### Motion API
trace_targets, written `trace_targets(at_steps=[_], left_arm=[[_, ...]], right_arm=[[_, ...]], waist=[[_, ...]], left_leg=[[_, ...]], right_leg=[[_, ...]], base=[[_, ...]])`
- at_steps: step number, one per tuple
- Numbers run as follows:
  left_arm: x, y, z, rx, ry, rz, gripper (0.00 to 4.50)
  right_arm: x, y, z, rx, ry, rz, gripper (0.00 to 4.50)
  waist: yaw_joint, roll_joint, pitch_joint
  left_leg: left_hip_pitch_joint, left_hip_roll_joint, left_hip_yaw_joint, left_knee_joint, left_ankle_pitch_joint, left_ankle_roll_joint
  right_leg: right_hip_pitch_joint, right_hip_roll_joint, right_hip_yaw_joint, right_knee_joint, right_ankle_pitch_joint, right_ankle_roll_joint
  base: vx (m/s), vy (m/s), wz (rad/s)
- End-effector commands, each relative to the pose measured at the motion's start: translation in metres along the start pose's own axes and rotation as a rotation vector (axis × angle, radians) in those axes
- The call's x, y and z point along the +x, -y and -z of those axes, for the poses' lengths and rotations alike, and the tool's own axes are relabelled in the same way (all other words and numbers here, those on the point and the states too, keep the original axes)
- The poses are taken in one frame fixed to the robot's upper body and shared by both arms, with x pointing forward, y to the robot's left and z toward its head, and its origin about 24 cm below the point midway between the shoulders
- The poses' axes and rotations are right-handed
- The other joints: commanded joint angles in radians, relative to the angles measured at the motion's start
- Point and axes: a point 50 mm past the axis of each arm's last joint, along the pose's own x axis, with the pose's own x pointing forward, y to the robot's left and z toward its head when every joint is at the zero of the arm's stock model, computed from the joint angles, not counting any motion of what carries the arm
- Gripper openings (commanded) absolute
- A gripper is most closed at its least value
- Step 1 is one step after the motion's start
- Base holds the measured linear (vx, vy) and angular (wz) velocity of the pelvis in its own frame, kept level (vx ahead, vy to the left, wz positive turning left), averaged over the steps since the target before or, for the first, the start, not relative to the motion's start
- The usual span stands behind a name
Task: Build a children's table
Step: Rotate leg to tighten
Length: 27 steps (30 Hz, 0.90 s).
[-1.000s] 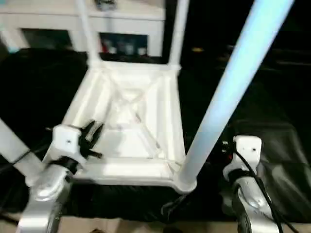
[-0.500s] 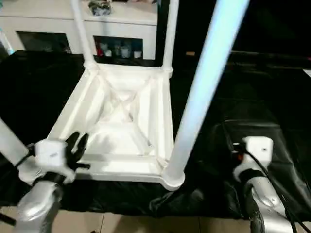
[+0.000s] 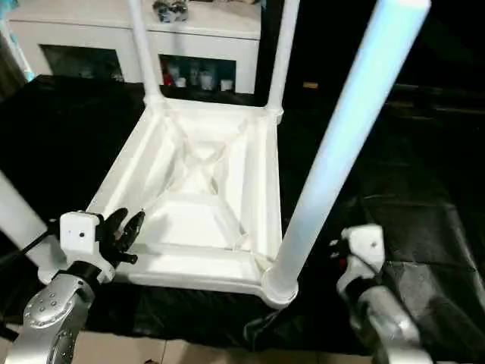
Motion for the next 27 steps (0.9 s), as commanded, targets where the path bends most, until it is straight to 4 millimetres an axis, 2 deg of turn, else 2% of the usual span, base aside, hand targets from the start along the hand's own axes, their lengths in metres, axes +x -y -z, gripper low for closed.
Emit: trace_targets(at_steps=[1, 4, 6, 7, 8, 9, 10, 11, 12, 13, 14, 15, 16, 17, 18, 19, 20, 21, 22, 23, 24, 25, 26, 27], left_arm=[[-0.001, 0.007, 0.000, -0.012, -0.011, 0.076, 1.83], [-0.003, 0.009, 0.000, 0.004, -0.024, 0.123, 1.83], [-0.006, 0.008, 0.001, 0.007, -0.029, 0.129, 1.83], [-0.006, 0.007, 0.002, 0.007, -0.030, 0.126, 1.83], [-0.006, 0.006, 0.002, 0.000, -0.037, 0.118, 1.83], [-0.006, 0.003, 0.002, -0.013, -0.035, 0.095, 1.83], [-0.005, 0.002, 0.001, -0.017, -0.031, 0.079, 1.83], [-0.005, 0.001, -0.001, -0.019, -0.028, 0.071, 1.83], [-0.006, 0.001, -0.001, -0.029, -0.026, 0.059, 1.83], [-0.007, 0.001, -0.001, -0.034, -0.025, 0.060, 1.83], [-0.008, 0.002, -0.001, -0.037, -0.025, 0.065, 1.83], [-0.008, 0.003, 0.000, -0.032, -0.030, 0.078, 1.83], [-0.009, 0.004, 0.001, -0.028, -0.033, 0.087, 1.83], [-0.010, 0.006, 0.002, -0.019, -0.041, 0.095, 1.83], [-0.011, 0.007, 0.003, -0.010, -0.046, 0.100, 1.83], [-0.012, 0.008, 0.004, -0.008, -0.047, 0.104, 1.83], [-0.012, 0.009, 0.004, -0.007, -0.044, 0.108, 1.83], [-0.012, 0.009, 0.003, -0.005, -0.035, 0.110, 1.83], [-0.013, 0.010, 0.002, 0.001, -0.021, 0.111, 1.83], [-0.013, 0.010, 0.001, 0.006, -0.012, 0.112, 1.83], [-0.015, 0.010, 0.001, 0.009, -0.008, 0.120, 1.83], [-0.016, 0.010, 0.001, 0.008, -0.007, 0.128, 1.83], [-0.018, 0.010, 0.001, -0.008, -0.003, 0.139, 1.83], [-0.022, 0.010, 0.002, -0.026, 0.000, 0.152, 1.83]], right_arm=[[-0.001, -0.001, -0.003, -0.008, 0.028, -0.001, 4.50], [-0.001, 0.001, -0.002, -0.010, 0.025, 0.000, 4.50], [0.001, 0.003, -0.003, -0.021, 0.021, 0.000, 4.50], [0.002, 0.004, -0.003, -0.026, 0.020, 0.002, 4.50], [0.003, 0.004, -0.004, -0.025, 0.023, 0.002, 4.50], [0.004, 0.005, -0.006, -0.028, 0.027, 0.002, 4.50], [0.006, 0.005, -0.007, -0.029, 0.030, 0.002, 4.50], [0.006, 0.005, -0.008, -0.031, 0.032, 0.001, 4.50], [0.007, 0.005, -0.008, -0.034, 0.034, -0.001, 4.50], [0.006, 0.004, -0.008, -0.036, 0.035, -0.004, 4.50], [0.006, 0.004, -0.008, -0.037, 0.036, -0.006, 4.50], [0.006, 0.005, -0.008, -0.041, 0.035, -0.003, 4.50], [0.006, 0.005, -0.008, -0.044, 0.034, -0.001, 4.50], [0.006, 0.006, -0.008, -0.045, 0.033, 0.000, 4.50], [0.006, 0.006, -0.008, -0.047, 0.032, 0.001, 4.50], [0.005, 0.007, -0.008, -0.047, 0.031, 0.005, 4.50], [0.005, 0.007, -0.008, -0.049, 0.030, 0.006, 4.50], [0.004, 0.008, -0.008, -0.054, 0.031, 0.009, 4.50], [0.003, 0.010, -0.008, -0.057, 0.033, 0.017, 4.50], [0.003, 0.011, -0.008, -0.059, 0.033, 0.023, 4.50], [0.001, 0.014, -0.007, -0.068, 0.029, 0.040, 4.50], [0.000, 0.017, -0.006, -0.075, 0.025, 0.055, 4.50], [-0.002, 0.020, -0.006, -0.077, 0.023, 0.072, 4.50], [-0.005, 0.025, -0.005, -0.056, 0.027, 0.084, 4.50]], waist=[[0.003, -0.001, -0.040], [0.005, 0.003, -0.039], [0.004, 0.003, -0.037], [0.003, -0.001, -0.034], [0.005, 0.001, -0.033], [0.004, -0.007, -0.036], [0.003, -0.010, -0.040], [0.004, -0.008, -0.043], [0.004, -0.007, -0.045], [0.004, -0.011, -0.047], [0.005, -0.010, -0.049], [0.002, -0.012, -0.041], [0.001, -0.010, -0.034], [-0.005, -0.010, -0.021], [-0.007, -0.009, -0.016], [-0.017, -0.010, -0.008], [-0.021, -0.006, -0.005], [-0.028, -0.004, -0.003], [-0.030, 0.001, -0.004], [-0.040, 0.006, 0.004], [-0.044, 0.007, 0.002], [-0.044, 0.010, 0.003], [-0.042, 0.009, 0.009], [-0.043, 0.003, 0.010]], left_leg=[[-0.001, 0.031, -0.016, -0.080, -0.172, 0.024], [0.004, 0.032, -0.013, -0.078, -0.168, 0.038], [0.005, 0.032, -0.012, -0.081, -0.191, 0.035], [0.007, 0.033, -0.011, -0.082, -0.215, 0.032], [0.008, 0.033, -0.012, -0.083, -0.227, 0.028], [-0.006, 0.029, -0.010, -0.074, -0.110, 0.050], [-0.012, 0.025, -0.008, -0.066, -0.039, 0.072], [-0.014, 0.016, -0.001, -0.059, -0.007, 0.107], [-0.013, 0.015, 0.000, -0.056, -0.014, 0.119], [-0.016, 0.013, 0.001, -0.051, -0.037, 0.135], [-0.018, 0.015, 0.001, -0.050, -0.057, 0.146], [-0.012, 0.016, 0.004, -0.056, -0.159, 0.137], [-0.001, 0.018, 0.001, -0.061, -0.262, 0.110], [0.019, 0.020, -0.009, -0.069, -0.414, 0.046], [0.026, 0.021, -0.014, -0.072, -0.459, 0.022], [0.035, 0.018, -0.022, -0.075, -0.531, -0.009], [0.046, 0.018, -0.029, -0.080, -0.571, -0.020], [0.048, 0.021, -0.035, -0.087, -0.601, -0.024], [0.048, 0.024, -0.039, -0.092, -0.612, -0.025], [0.042, 0.035, -0.047, -0.108, -0.658, -0.029], [0.035, 0.040, -0.053, -0.116, -0.674, -0.031], [0.012, 0.052, -0.063, -0.137, -0.697, -0.038], [0.012, 0.053, -0.063, -0.145, -0.726, -0.043], [0.030, 0.046, -0.056, -0.136, -0.747, -0.049]], right_leg=[[0.038, -0.071, 0.046, -0.065, -0.106, -0.140], [0.035, -0.070, 0.047, -0.065, -0.102, -0.155], [0.035, -0.069, 0.046, -0.067, -0.136, -0.154], [0.033, -0.068, 0.047, -0.073, -0.174, -0.147], [0.032, -0.069, 0.047, -0.074, -0.197, -0.144], [0.025, -0.064, 0.046, -0.070, -0.090, -0.159], [0.023, -0.060, 0.043, -0.064, -0.012, -0.175], [0.017, -0.056, 0.035, -0.065, 0.030, -0.201], [0.015, -0.057, 0.033, -0.067, 0.019, -0.211], [0.013, -0.060, 0.030, -0.073, -0.024, -0.220], [0.007, -0.057, 0.026, -0.080, -0.071, -0.218], [0.001, -0.056, 0.020, -0.093, -0.213, -0.195], [0.002, -0.060, 0.017, -0.100, -0.359, -0.164], [-0.008, -0.064, 0.013, -0.121, -0.598, -0.077], [-0.015, -0.063, 0.012, -0.131, -0.653, -0.043], [-0.018, -0.060, 0.000, -0.148, -0.715, 0.012], [-0.013, -0.061, -0.012, -0.161, -0.723, 0.035], [-0.003, -0.060, -0.023, -0.169, -0.705, 0.039], [0.005, -0.063, -0.027, -0.168, -0.683, 0.033], [0.021, -0.062, -0.041, -0.165, -0.635, 0.023], [0.037, -0.065, -0.044, -0.156, -0.599, 0.016], [0.064, -0.073, -0.032, -0.125, -0.528, 0.001], [0.061, -0.071, -0.033, -0.124, -0.534, -0.003], [0.047, -0.077, -0.035, -0.138, -0.589, -0.004]], base=[[0.000, 0.000, 0.00], [0.000, 0.000, 0.00], [0.000, 0.000, 0.00], [0.000, 0.000, 0.00], [0.000, 0.000, 0.00], [0.000, 0.000, 0.00], [0.000, 0.000, 0.00], [0.000, 0.000, 0.00], [0.000, 0.000, 0.00], [0.000, 0.000, 0.00], [0.000, 0.000, 0.00], [-0.058, 0.010, 0.03], [-0.056, 0.012, 0.00], [-0.056, 0.012, 0.00], [-0.069, 0.015, -0.04], [-0.068, 0.018, -0.05], [-0.068, 0.018, -0.05], [0.000, 0.000, 0.00], [0.000, 0.000, 0.00], [0.000, 0.000, 0.00], [0.000, 0.000, 0.00], [-0.027, 0.041, -0.18], [-0.027, 0.041, -0.18], [0.000, 0.000, 0.00]])
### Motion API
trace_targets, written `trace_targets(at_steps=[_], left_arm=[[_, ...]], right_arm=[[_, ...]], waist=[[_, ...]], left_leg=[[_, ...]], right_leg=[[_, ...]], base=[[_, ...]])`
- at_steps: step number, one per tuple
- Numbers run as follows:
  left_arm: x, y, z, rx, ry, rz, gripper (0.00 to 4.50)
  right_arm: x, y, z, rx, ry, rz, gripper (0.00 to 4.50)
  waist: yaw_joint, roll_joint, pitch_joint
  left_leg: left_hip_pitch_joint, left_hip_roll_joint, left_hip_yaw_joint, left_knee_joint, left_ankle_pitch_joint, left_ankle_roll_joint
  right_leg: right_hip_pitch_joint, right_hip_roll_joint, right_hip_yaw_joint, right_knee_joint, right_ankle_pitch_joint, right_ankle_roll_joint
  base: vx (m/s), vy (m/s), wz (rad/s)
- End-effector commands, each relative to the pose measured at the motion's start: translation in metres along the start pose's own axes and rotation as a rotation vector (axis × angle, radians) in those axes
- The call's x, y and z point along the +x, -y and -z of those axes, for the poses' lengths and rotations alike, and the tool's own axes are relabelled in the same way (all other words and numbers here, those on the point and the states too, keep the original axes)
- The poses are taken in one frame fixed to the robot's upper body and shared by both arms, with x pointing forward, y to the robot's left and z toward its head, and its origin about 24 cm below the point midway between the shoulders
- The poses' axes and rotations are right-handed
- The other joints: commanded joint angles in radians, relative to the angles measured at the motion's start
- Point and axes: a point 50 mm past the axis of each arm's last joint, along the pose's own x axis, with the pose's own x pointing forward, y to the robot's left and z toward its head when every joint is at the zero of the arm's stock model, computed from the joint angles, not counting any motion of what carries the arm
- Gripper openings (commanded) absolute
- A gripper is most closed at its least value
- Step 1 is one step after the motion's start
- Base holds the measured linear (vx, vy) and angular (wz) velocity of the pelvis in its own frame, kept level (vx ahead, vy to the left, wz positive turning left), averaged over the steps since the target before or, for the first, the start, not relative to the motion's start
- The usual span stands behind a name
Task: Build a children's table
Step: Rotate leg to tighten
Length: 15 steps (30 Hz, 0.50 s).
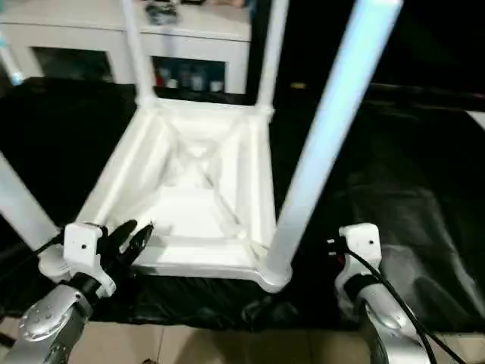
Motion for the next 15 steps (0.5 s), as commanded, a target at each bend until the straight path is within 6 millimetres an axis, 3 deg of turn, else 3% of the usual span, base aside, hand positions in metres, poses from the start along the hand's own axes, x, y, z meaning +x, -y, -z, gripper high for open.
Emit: trace_targets(at_steps=[1, 2, 3, 4, 5, 6, 7, 8, 9, 10, 11, 12, 14, 15], left_arm=[[-0.004, 0.003, -0.003, -0.017, 0.021, 0.040, 2.02], [-0.007, 0.004, -0.001, -0.013, 0.012, 0.050, 2.13], [-0.009, 0.004, 0.000, -0.009, 0.004, 0.059, 2.18], [-0.013, 0.002, 0.002, 0.005, -0.002, 0.039, 2.18], [-0.016, -0.001, 0.004, 0.016, -0.006, 0.015, 2.18], [-0.019, -0.003, 0.005, 0.010, 0.003, 0.004, 2.22], [-0.019, -0.003, 0.005, 0.010, 0.003, 0.004, 2.54], [-0.022, -0.003, 0.005, -0.005, 0.009, 0.004, 2.61], [-0.024, -0.003, 0.004, -0.024, 0.022, 0.005, 2.60], [-0.029, -0.004, 0.001, -0.046, 0.058, 0.000, 2.60], [-0.032, -0.005, 0.000, -0.061, 0.074, 0.000, 2.79], [-0.035, -0.005, -0.002, -0.074, 0.092, -0.001, 2.79], [-0.042, -0.006, -0.002, -0.073, 0.101, 0.010, 3.04], [-0.047, -0.006, -0.001, -0.068, 0.103, 0.028, 3.06]], right_arm=[[-0.006, 0.016, -0.002, 0.009, 0.012, 0.052, 4.50], [-0.008, 0.017, -0.002, 0.010, 0.017, 0.042, 4.50], [-0.010, 0.018, -0.003, 0.007, 0.021, 0.031, 4.50], [-0.013, 0.020, -0.002, 0.005, 0.020, 0.016, 4.50], [-0.015, 0.022, -0.002, -0.001, 0.020, -0.003, 4.50], [-0.018, 0.023, -0.003, 0.009, 0.022, -0.044, 4.50], [-0.018, 0.023, -0.003, 0.009, 0.022, -0.044, 4.50], [-0.021, 0.022, -0.003, 0.013, 0.024, -0.086, 4.50], [-0.024, 0.021, -0.004, 0.013, 0.027, -0.130, 4.50], [-0.029, 0.016, -0.007, 0.016, 0.037, -0.212, 4.50], [-0.032, 0.014, -0.009, 0.015, 0.045, -0.256, 4.50], [-0.035, 0.012, -0.011, 0.015, 0.053, -0.306, 4.50], [-0.037, 0.011, -0.012, 0.020, 0.050, -0.343, 4.50], [-0.038, 0.011, -0.012, 0.020, 0.048, -0.363, 4.50]], waist=[[-0.010, -0.004, -0.017], [-0.024, -0.007, -0.010], [-0.027, -0.002, -0.012], [-0.040, 0.004, -0.008], [-0.023, 0.025, -0.003], [0.005, 0.027, -0.011], [0.012, -0.015, -0.005], [0.017, -0.059, 0.001], [0.007, -0.054, -0.012], [0.009, -0.054, -0.010], [0.029, -0.044, -0.019], [0.032, -0.029, -0.023], [0.030, -0.031, -0.025], [0.033, -0.025, -0.030]], left_leg=[[0.030, 0.025, -0.027, -0.099, -0.713, -0.053], [0.036, 0.013, -0.025, -0.080, -0.676, -0.038], [0.038, 0.013, -0.026, -0.078, -0.671, -0.032], [0.007, 0.029, -0.038, -0.104, -0.715, -0.029], [-0.054, 0.075, -0.050, -0.183, -0.860, -0.049], [-0.068, 0.089, -0.045, -0.205, -0.907, -0.056], [-0.013, 0.074, -0.017, -0.182, -0.884, -0.037], [0.072, -0.028, 0.009, 0.006, -0.580, -0.027], [0.038, -0.036, -0.010, 0.073, -0.281, 0.016], [-0.015, -0.021, -0.028, 0.034, -0.229, 0.016], [-0.032, -0.001, -0.030, -0.034, -0.286, -0.007], [-0.025, 0.013, -0.035, -0.057, -0.371, -0.013], [-0.019, 0.022, -0.035, -0.070, -0.416, 0.004], [-0.026, 0.023, -0.034, -0.076, -0.382, 0.016]], right_leg=[[-0.014, -0.077, 0.025, -0.111, -0.693, -0.004], [-0.020, -0.075, -0.005, -0.140, -0.776, 0.030], [-0.014, -0.073, -0.017, -0.144, -0.780, 0.042], [0.023, -0.062, -0.038, -0.121, -0.716, 0.056], [0.087, -0.050, -0.005, 0.024, -0.514, 0.005], [0.101, -0.045, 0.032, 0.108, -0.356, -0.023], [0.025, -0.045, 0.087, 0.087, -0.372, -0.022], [-0.105, -0.089, 0.076, -0.126, -0.991, 0.077], [-0.081, -0.155, 0.116, -0.135, -1.138, 0.064], [-0.027, -0.159, 0.115, -0.106, -1.086, 0.051], [-0.014, -0.102, 0.078, -0.074, -0.929, 0.036], [-0.022, -0.074, 0.077, -0.053, -0.748, 0.001], [-0.020, -0.066, 0.081, -0.044, -0.599, -0.051], [-0.008, -0.068, 0.083, -0.037, -0.523, -0.074]], base=[[0.000, 0.000, 0.00], [0.000, 0.000, 0.00], [0.000, 0.000, 0.00], [0.000, 0.000, 0.00], [0.000, 0.000, 0.00], [0.000, 0.000, 0.00], [0.028, -0.098, 0.19], [0.028, -0.098, 0.19], [0.046, -0.079, -0.05], [0.080, 0.007, -0.28], [0.080, 0.007, -0.28], [0.083, 0.011, -0.14], [0.000, 0.000, 0.00], [0.000, 0.000, 0.00]])
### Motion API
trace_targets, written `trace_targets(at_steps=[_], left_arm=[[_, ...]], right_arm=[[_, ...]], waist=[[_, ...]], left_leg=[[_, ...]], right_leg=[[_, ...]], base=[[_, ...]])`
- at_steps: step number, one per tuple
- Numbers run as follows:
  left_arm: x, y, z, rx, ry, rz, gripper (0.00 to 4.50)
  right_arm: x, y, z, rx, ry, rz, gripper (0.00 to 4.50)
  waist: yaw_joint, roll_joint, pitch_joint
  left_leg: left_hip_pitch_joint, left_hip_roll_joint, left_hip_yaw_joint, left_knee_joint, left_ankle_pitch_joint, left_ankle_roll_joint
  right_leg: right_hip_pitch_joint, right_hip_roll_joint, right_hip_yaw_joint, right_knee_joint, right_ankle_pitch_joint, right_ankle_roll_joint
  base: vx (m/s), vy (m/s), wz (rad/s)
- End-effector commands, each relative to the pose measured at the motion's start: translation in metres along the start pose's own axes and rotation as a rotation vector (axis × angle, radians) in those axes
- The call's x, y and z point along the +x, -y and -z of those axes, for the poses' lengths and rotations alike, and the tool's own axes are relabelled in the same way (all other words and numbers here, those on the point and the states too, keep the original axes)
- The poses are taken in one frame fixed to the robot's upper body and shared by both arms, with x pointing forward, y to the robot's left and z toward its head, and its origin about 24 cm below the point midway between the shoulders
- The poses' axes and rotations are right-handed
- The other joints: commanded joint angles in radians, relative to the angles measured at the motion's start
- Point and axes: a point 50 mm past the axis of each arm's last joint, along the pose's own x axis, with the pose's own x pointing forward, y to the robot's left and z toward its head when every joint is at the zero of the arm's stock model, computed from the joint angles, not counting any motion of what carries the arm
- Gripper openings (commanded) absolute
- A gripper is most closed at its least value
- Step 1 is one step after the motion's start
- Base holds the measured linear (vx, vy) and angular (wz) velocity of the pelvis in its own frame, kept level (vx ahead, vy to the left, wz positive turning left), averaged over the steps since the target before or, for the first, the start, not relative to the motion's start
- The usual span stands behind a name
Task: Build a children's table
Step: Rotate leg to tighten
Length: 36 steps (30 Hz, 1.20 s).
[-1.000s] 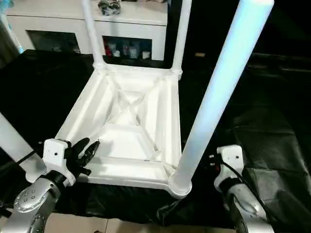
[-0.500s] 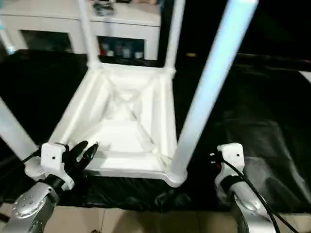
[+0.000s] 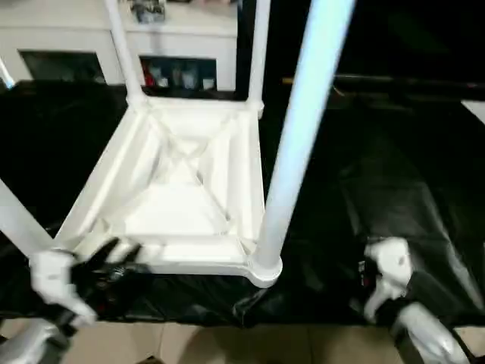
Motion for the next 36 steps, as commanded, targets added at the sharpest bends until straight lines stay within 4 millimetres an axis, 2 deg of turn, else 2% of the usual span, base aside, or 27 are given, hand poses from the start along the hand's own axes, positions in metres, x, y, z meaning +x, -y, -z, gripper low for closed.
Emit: trace_targets(at_steps=[1, 2, 3, 4, 6, 8, 9, 11, 12, 14, 16, 17, 19, 21, 23, 24, 26, 29, 30, 32, 33, 36], left_arm=[[-0.008, 0.001, -0.002, 0.005, 0.015, 0.036, 3.17], [-0.014, 0.002, 0.000, -0.015, 0.002, 0.072, 3.17], [-0.019, 0.001, 0.001, -0.005, 0.002, 0.078, 3.45], [-0.024, -0.001, 0.001, -0.024, 0.006, 0.077, 3.50], [-0.033, -0.006, 0.002, -0.033, 0.019, 0.052, 3.51], [-0.038, -0.010, 0.003, -0.043, 0.015, 0.049, 3.87], [-0.038, -0.010, 0.003, -0.043, 0.015, 0.049, 3.87], [-0.041, -0.012, 0.004, -0.054, 0.012, 0.054, 3.96], [-0.051, -0.019, 0.011, -0.054, -0.019, 0.064, 4.03], [-0.065, -0.029, 0.019, -0.066, -0.051, 0.078, 4.27], [-0.066, -0.030, 0.019, -0.068, -0.056, 0.080, 4.38], [-0.075, -0.037, 0.022, -0.082, -0.091, 0.091, 4.45], [-0.083, -0.044, 0.024, -0.095, -0.130, 0.110, 4.45], [-0.089, -0.051, 0.025, -0.083, -0.165, 0.113, 4.45], [-0.092, -0.057, 0.023, -0.084, -0.169, 0.107, 4.45], [-0.094, -0.062, 0.022, -0.071, -0.168, 0.109, 4.45], [-0.097, -0.066, 0.020, -0.059, -0.174, 0.115, 4.45], [-0.102, -0.079, 0.016, -0.036, -0.179, 0.121, 4.45], [-0.100, -0.073, 0.018, -0.027, -0.176, 0.124, 4.45], [-0.096, -0.064, 0.021, -0.026, -0.170, 0.128, 4.45], [-0.093, -0.055, 0.023, -0.024, -0.161, 0.129, 4.45], [-0.093, -0.055, 0.024, -0.024, -0.160, 0.128, 4.45]], right_arm=[[0.000, -0.002, -0.008, -0.015, 0.024, -0.051, 4.50], [-0.001, -0.006, -0.008, -0.015, 0.020, -0.098, 4.50], [-0.001, -0.009, -0.008, -0.015, 0.014, -0.140, 4.50], [-0.001, -0.012, -0.007, -0.014, 0.006, -0.183, 4.50], [-0.002, -0.017, -0.007, -0.014, -0.005, -0.247, 4.50], [-0.003, -0.019, -0.008, -0.017, -0.008, -0.281, 4.50], [-0.003, -0.019, -0.008, -0.017, -0.008, -0.281, 4.50], [-0.003, -0.020, -0.009, -0.019, -0.007, -0.301, 4.50], [-0.004, -0.021, -0.011, -0.024, -0.008, -0.345, 4.50], [-0.004, -0.022, -0.013, -0.034, -0.020, -0.396, 4.50], [-0.004, -0.023, -0.013, -0.035, -0.021, -0.403, 4.50], [-0.003, -0.024, -0.015, -0.040, -0.026, -0.442, 4.50], [-0.003, -0.025, -0.016, -0.046, -0.028, -0.473, 4.50], [-0.003, -0.025, -0.015, -0.052, -0.035, -0.481, 4.50], [-0.003, -0.024, -0.015, -0.061, -0.032, -0.473, 4.50], [-0.002, -0.024, -0.015, -0.062, -0.029, -0.475, 4.50], [0.000, -0.025, -0.015, -0.068, -0.026, -0.479, 4.50], [0.007, -0.029, -0.014, -0.089, -0.020, -0.481, 4.50], [0.017, -0.033, -0.014, -0.098, -0.007, -0.472, 4.50], [0.021, -0.034, -0.014, -0.100, 0.001, -0.467, 4.50], [0.027, -0.038, -0.015, -0.095, 0.013, -0.470, 4.50], [0.028, -0.039, -0.015, -0.093, 0.016, -0.474, 4.50]], waist=[[0.003, 0.000, -0.032], [0.001, -0.001, -0.031], [0.000, 0.000, -0.033], [-0.002, -0.003, -0.033], [-0.001, -0.004, -0.036], [-0.001, -0.009, -0.038], [0.001, -0.009, -0.042], [0.005, -0.012, -0.045], [0.004, -0.020, -0.045], [0.009, -0.019, -0.046], [0.009, -0.018, -0.045], [0.009, -0.024, -0.042], [0.010, -0.019, -0.040], [0.009, -0.021, -0.036], [0.009, -0.019, -0.030], [0.009, -0.019, -0.028], [0.009, -0.019, -0.028], [0.007, -0.017, -0.033], [0.004, -0.014, -0.035], [-0.002, -0.014, -0.034], [-0.001, -0.014, -0.034], [0.002, -0.012, -0.038]], left_leg=[[-0.016, 0.048, -0.012, -0.100, -0.334, 0.032], [-0.019, 0.049, -0.011, -0.103, -0.326, 0.040], [-0.016, 0.051, -0.010, -0.105, -0.330, 0.042], [-0.013, 0.053, -0.009, -0.107, -0.334, 0.045], [-0.010, 0.055, -0.004, -0.106, -0.323, 0.047], [-0.006, 0.055, 0.001, -0.105, -0.315, 0.050], [-0.005, 0.055, 0.005, -0.102, -0.289, 0.054], [-0.003, 0.054, 0.010, -0.100, -0.244, 0.065], [-0.006, 0.054, 0.011, -0.100, -0.229, 0.071], [-0.001, 0.050, 0.015, -0.098, -0.199, 0.096], [-0.001, 0.054, 0.015, -0.101, -0.204, 0.095], [0.001, 0.054, 0.017, -0.101, -0.225, 0.093], [0.005, 0.053, 0.017, -0.104, -0.265, 0.082], [0.007, 0.054, 0.016, -0.107, -0.306, 0.066], [0.013, 0.054, 0.015, -0.112, -0.366, 0.047], [0.016, 0.053, 0.011, -0.113, -0.404, 0.029], [0.019, 0.051, 0.008, -0.113, -0.416, 0.023], [0.018, 0.051, 0.007, -0.114, -0.401, 0.022], [0.016, 0.050, 0.007, -0.116, -0.392, 0.021], [0.013, 0.057, 0.005, -0.117, -0.393, 0.016], [0.018, 0.059, 0.009, -0.116, -0.400, 0.015], [0.018, 0.058, 0.011, -0.115, -0.383, 0.023]], right_leg=[[0.028, -0.054, 0.057, -0.122, -0.433, -0.081], [0.033, -0.054, 0.057, -0.118, -0.391, -0.089], [0.033, -0.052, 0.058, -0.117, -0.361, -0.095], [0.034, -0.052, 0.058, -0.118, -0.354, -0.097], [0.033, -0.052, 0.062, -0.115, -0.301, -0.117], [0.034, -0.052, 0.066, -0.111, -0.266, -0.128], [0.036, -0.051, 0.068, -0.107, -0.222, -0.136], [0.038, -0.048, 0.071, -0.100, -0.155, -0.142], [0.041, -0.048, 0.071, -0.098, -0.140, -0.141], [0.041, -0.047, 0.075, -0.098, -0.129, -0.128], [0.042, -0.050, 0.075, -0.097, -0.139, -0.131], [0.040, -0.051, 0.076, -0.100, -0.174, -0.130], [0.035, -0.051, 0.078, -0.106, -0.249, -0.123], [0.032, -0.051, 0.079, -0.109, -0.310, -0.114], [0.025, -0.053, 0.081, -0.118, -0.400, -0.096], [0.024, -0.058, 0.083, -0.125, -0.477, -0.079], [0.020, -0.059, 0.084, -0.132, -0.522, -0.062], [0.021, -0.058, 0.084, -0.129, -0.500, -0.060], [0.022, -0.056, 0.083, -0.126, -0.476, -0.066], [0.026, -0.058, 0.081, -0.120, -0.438, -0.088], [0.021, -0.056, 0.084, -0.121, -0.416, -0.100], [0.024, -0.054, 0.089, -0.116, -0.369, -0.111]], base=[[0.000, 0.000, 0.00], [0.000, 0.000, 0.00], [0.056, 0.032, -0.04], [0.065, 0.030, -0.01], [0.067, 0.026, 0.00], [0.072, 0.013, 0.02], [0.068, 0.009, 0.02], [0.060, 0.007, 0.01], [0.000, 0.000, 0.00], [0.000, 0.000, 0.00], [0.000, 0.000, 0.00], [0.000, 0.000, 0.00], [0.000, 0.000, 0.00], [0.000, 0.000, 0.00], [0.000, 0.000, 0.00], [0.000, 0.000, 0.00], [0.000, 0.000, 0.00], [0.000, 0.000, 0.00], [0.000, 0.000, 0.00], [0.000, 0.000, 0.00], [0.000, 0.000, 0.00], [0.000, 0.000, 0.00]])
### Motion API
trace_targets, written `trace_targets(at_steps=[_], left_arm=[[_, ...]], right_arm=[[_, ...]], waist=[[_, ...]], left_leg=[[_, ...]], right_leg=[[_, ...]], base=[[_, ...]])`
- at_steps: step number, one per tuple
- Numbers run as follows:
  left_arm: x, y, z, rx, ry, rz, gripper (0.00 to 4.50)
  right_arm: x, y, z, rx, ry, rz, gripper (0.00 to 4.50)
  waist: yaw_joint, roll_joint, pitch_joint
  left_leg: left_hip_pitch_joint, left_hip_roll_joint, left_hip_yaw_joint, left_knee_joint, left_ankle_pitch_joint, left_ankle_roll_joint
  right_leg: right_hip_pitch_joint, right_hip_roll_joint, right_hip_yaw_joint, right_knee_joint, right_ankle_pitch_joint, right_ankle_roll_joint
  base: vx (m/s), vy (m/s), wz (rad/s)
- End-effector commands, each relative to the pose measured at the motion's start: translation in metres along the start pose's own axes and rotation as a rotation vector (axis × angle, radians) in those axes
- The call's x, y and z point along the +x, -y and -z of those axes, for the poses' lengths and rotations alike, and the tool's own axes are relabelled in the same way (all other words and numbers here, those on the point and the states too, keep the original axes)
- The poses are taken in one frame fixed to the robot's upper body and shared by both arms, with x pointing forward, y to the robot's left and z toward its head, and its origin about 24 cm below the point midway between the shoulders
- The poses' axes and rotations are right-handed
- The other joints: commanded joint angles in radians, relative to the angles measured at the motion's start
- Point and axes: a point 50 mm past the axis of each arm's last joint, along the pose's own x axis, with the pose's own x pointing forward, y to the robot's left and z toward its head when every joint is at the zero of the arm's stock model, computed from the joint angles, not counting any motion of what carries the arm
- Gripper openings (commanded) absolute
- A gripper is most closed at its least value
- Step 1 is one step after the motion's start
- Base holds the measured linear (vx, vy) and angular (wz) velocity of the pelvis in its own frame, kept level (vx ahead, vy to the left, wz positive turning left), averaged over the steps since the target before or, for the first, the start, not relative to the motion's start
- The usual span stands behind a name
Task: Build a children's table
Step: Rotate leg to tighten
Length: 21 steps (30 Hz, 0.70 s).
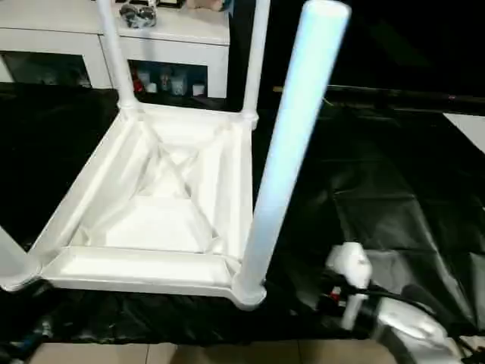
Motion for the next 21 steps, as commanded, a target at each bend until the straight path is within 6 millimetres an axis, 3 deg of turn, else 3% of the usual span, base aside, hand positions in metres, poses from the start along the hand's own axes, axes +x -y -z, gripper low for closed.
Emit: trace_targets(at_steps=[1, 4, 5, 8, 11, 12, 15, 18, 21], left_arm=[[-0.018, -0.003, -0.017, 0.021, -0.003, 0.000, 4.45], [-0.027, -0.003, -0.022, 0.016, -0.009, 0.006, 4.45], [-0.033, -0.002, -0.023, 0.011, -0.024, 0.018, 4.45], [-0.037, -0.003, -0.024, 0.014, -0.020, 0.017, 4.45], [-0.041, -0.019, -0.038, 0.065, 0.101, -0.094, 4.45], [-0.040, -0.022, -0.043, 0.091, 0.127, -0.116, 4.45], [-0.027, -0.023, -0.055, 0.094, 0.177, -0.112, 4.45], [0.003, -0.010, -0.072, 0.091, 0.193, -0.019, 4.45], [0.022, 0.002, -0.078, 0.055, 0.198, 0.068, 4.45]], right_arm=[[0.004, 0.002, -0.004, -0.023, 0.001, 0.003, 4.50], [0.004, 0.002, -0.004, -0.025, 0.003, 0.001, 4.50], [0.005, 0.002, -0.004, -0.025, 0.006, -0.004, 4.50], [0.006, 0.001, -0.005, -0.028, 0.006, -0.011, 4.50], [0.010, -0.002, -0.005, -0.033, 0.013, -0.028, 4.50], [0.010, -0.002, -0.005, -0.034, 0.013, -0.025, 4.50], [0.010, -0.001, -0.004, -0.037, 0.014, -0.018, 4.50], [0.010, 0.001, -0.004, -0.040, 0.017, -0.004, 4.50], [0.011, 0.001, -0.004, -0.040, 0.021, 0.000, 4.50]], waist=[[0.008, 0.017, -0.014], [0.007, 0.014, -0.012], [0.006, 0.005, -0.009], [0.010, 0.011, -0.006], [0.010, 0.011, -0.007], [0.011, 0.007, -0.008], [0.019, 0.007, -0.009], [0.023, 0.008, -0.011], [0.026, 0.008, -0.013]], left_leg=[[-0.013, 0.059, -0.020, -0.100, -0.379, 0.019], [-0.013, 0.060, -0.019, -0.103, -0.405, 0.012], [-0.013, 0.059, -0.017, -0.102, -0.411, 0.016], [-0.009, 0.060, -0.017, -0.104, -0.418, 0.013], [-0.008, 0.058, -0.016, -0.102, -0.417, 0.004], [-0.007, 0.058, -0.015, -0.101, -0.414, 0.004], [-0.006, 0.061, -0.016, -0.102, -0.410, -0.001], [-0.005, 0.062, -0.014, -0.102, -0.384, -0.002], [-0.005, 0.059, -0.010, -0.101, -0.359, -0.004]], right_leg=[[0.011, -0.055, 0.057, -0.097, -0.351, -0.133], [0.011, -0.050, 0.054, -0.096, -0.336, -0.146], [0.009, -0.046, 0.054, -0.096, -0.333, -0.142], [0.006, -0.049, 0.058, -0.099, -0.367, -0.135], [0.006, -0.048, 0.057, -0.102, -0.375, -0.133], [0.006, -0.048, 0.057, -0.101, -0.369, -0.133], [0.008, -0.046, 0.057, -0.094, -0.347, -0.137], [0.009, -0.045, 0.058, -0.088, -0.301, -0.148], [0.012, -0.043, 0.058, -0.085, -0.278, -0.154]], base=[[0.000, 0.000, 0.00], [0.000, 0.000, 0.00], [0.000, 0.000, 0.00], [0.000, 0.000, 0.00], [0.000, 0.000, 0.00], [0.000, 0.000, 0.00], [0.000, 0.000, 0.00], [0.000, 0.000, 0.00], [0.000, 0.000, 0.00]])
